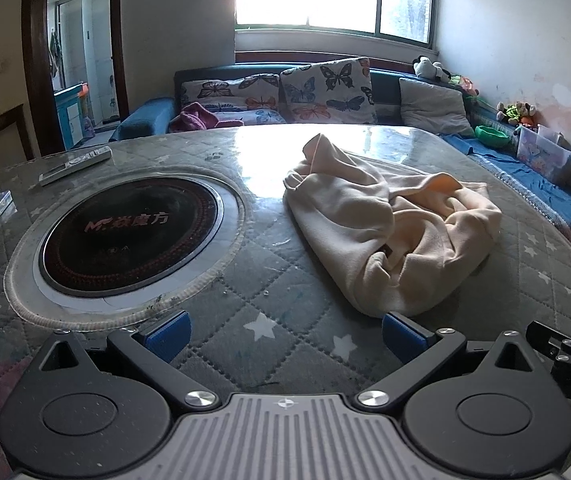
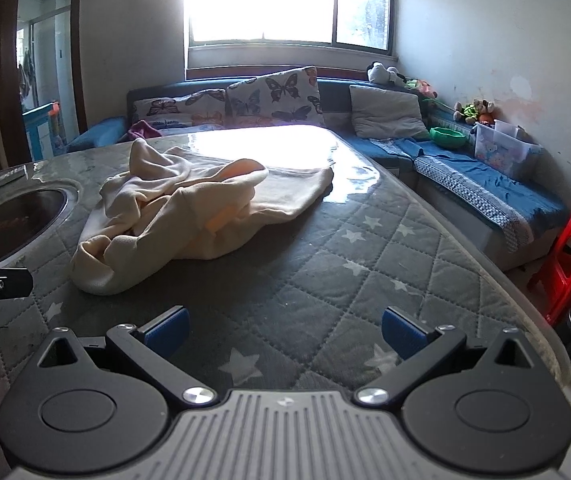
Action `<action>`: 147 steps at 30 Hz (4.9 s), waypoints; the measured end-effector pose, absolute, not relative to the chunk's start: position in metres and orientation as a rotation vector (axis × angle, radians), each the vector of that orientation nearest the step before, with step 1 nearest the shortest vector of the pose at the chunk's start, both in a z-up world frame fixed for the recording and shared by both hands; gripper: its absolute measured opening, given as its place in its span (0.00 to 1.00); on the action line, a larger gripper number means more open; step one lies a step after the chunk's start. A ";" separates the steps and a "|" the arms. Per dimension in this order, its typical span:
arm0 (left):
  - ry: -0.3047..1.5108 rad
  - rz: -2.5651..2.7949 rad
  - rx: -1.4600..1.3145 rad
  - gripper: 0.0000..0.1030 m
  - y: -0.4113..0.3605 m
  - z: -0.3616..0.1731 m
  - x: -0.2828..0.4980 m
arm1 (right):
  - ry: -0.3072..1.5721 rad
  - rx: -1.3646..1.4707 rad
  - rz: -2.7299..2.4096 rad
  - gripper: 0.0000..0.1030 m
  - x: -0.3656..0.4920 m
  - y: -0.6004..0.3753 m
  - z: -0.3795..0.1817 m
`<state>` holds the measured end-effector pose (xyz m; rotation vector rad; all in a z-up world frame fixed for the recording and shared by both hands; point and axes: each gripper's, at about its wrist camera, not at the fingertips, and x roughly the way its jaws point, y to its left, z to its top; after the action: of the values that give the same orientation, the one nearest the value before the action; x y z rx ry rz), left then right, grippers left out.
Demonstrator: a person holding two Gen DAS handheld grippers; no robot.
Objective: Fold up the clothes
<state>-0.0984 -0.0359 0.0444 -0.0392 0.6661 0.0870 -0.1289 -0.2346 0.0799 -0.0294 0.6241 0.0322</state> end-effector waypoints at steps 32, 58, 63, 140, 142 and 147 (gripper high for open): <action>0.646 0.071 -0.030 1.00 -0.048 0.051 -0.122 | 0.587 -0.038 0.057 1.00 -0.151 -0.228 0.087; 0.655 0.061 -0.031 1.00 -0.051 0.051 -0.127 | 0.588 -0.040 0.065 1.00 -0.153 -0.225 0.087; 0.656 0.059 -0.031 1.00 -0.052 0.051 -0.126 | 0.589 -0.044 0.068 1.00 -0.153 -0.224 0.087; 0.722 0.046 -0.014 1.00 -0.051 0.063 -0.060 | 0.644 -0.060 0.093 1.00 -0.085 -0.209 0.096; 0.721 0.050 -0.012 1.00 -0.050 0.065 -0.054 | 0.642 -0.060 0.094 1.00 -0.079 -0.209 0.098; 0.722 0.054 0.000 1.00 -0.051 0.069 -0.037 | 0.633 -0.057 0.102 1.00 -0.067 -0.209 0.103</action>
<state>-0.0369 -0.0506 0.0685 -0.0001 0.7216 0.0542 -0.0665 -0.2094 0.1034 -0.0567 0.6327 0.1017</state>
